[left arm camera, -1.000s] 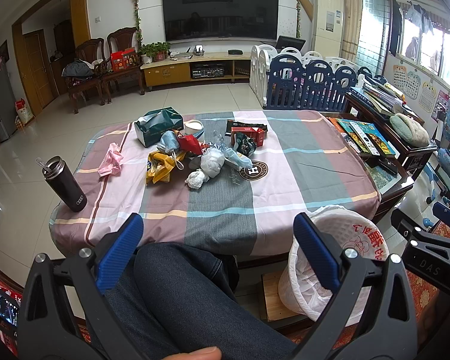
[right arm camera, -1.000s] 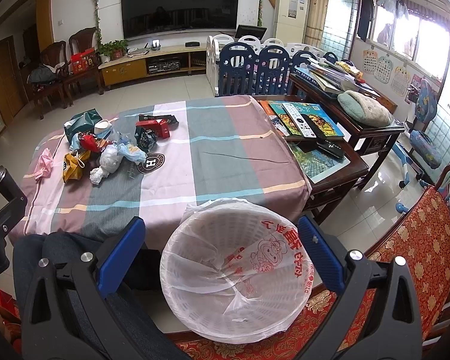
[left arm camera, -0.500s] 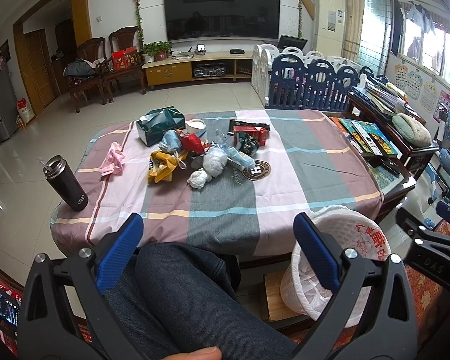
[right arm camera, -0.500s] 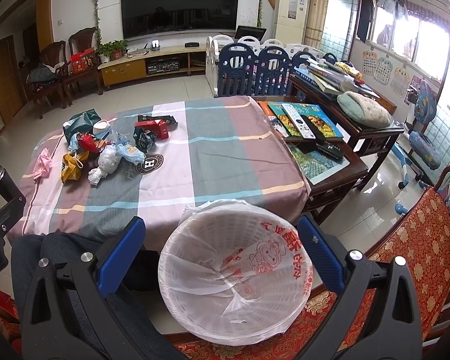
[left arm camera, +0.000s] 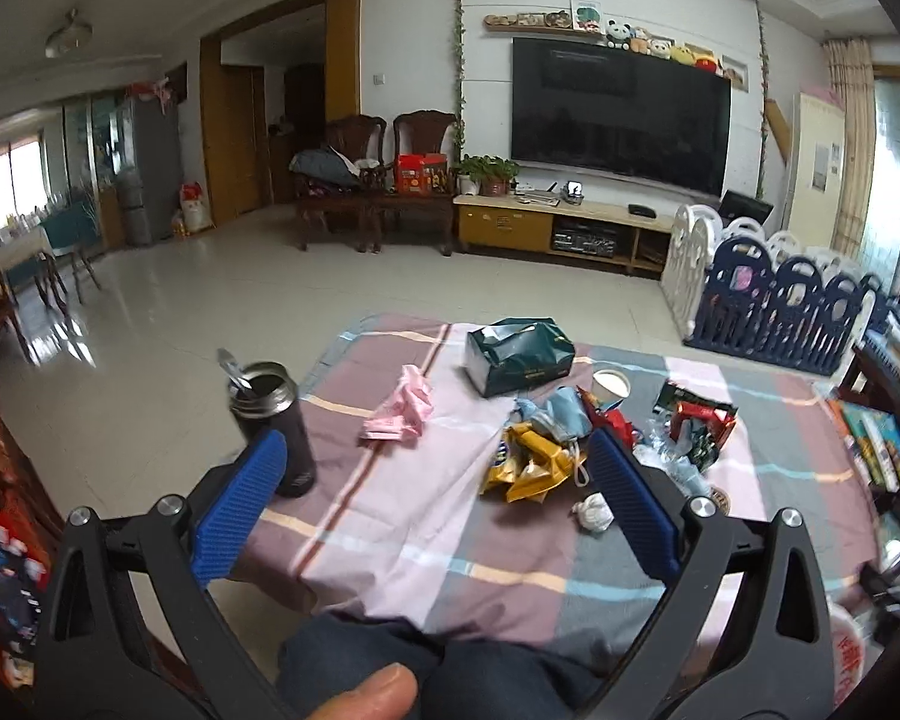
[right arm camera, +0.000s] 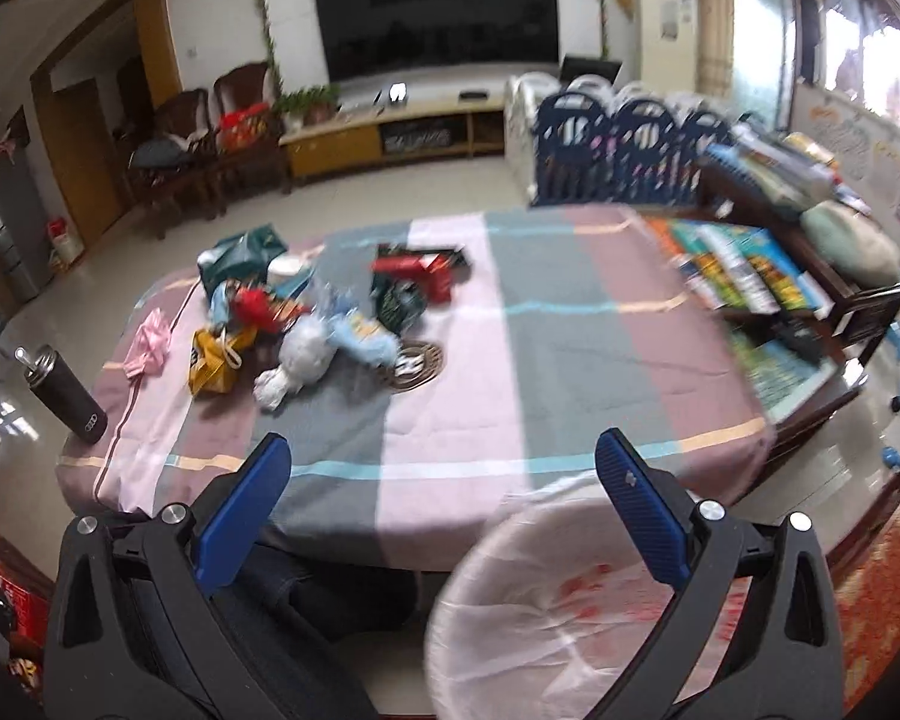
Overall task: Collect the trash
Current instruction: 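Grasp the pink plastic bag with the left gripper while the right reaches the green bag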
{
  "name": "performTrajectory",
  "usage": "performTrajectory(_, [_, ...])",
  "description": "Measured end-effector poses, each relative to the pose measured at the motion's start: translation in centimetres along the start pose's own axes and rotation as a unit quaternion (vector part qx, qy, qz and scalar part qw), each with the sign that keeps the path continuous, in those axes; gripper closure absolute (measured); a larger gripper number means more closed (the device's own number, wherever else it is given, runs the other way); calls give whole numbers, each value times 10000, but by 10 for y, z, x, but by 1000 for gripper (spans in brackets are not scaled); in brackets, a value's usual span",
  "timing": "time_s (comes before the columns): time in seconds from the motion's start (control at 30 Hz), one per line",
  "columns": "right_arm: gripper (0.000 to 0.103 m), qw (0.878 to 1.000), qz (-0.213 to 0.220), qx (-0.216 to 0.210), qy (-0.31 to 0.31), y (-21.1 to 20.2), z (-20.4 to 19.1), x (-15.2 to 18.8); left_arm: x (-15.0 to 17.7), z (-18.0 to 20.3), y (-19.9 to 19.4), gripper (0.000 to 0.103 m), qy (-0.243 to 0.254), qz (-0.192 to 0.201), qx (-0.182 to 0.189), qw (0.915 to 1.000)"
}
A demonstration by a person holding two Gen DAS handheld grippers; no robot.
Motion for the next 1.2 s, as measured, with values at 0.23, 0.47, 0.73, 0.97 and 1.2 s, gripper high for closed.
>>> performTrajectory(0.23, [12, 9980, -483, 226, -331, 110, -42, -36, 38, -26, 90, 3, -256, -1205, -162, 9923])
performTrajectory(0.47, [22, 9933, -768, 531, -681, 192, -60, -80, 80, -38, 141, 3, -307, -1768, -256, 9834])
performTrajectory(0.73, [88, 9831, -1044, 267, -1481, 228, -93, -74, 96, -43, 172, 3, -437, -2137, -196, 9757])
performTrajectory(0.97, [102, 9838, -1322, -492, -1107, 204, -81, -37, 66, -51, 201, 3, -895, -2119, -239, 9729])
performTrajectory(1.2, [99, 9813, -1586, -904, -610, 172, -51, -1, -11, -46, 288, 3, -600, -1665, -829, 9807])
Point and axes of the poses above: each gripper's, at about its wrist camera, not at the fingertips, and y roughly the way its jaws point, z to its right, x to its underside, the point moved 8 cm from there along y, roughly the way its jaws point, and after that the axes turned 9 degrees about -z, right-handed, at the moved point
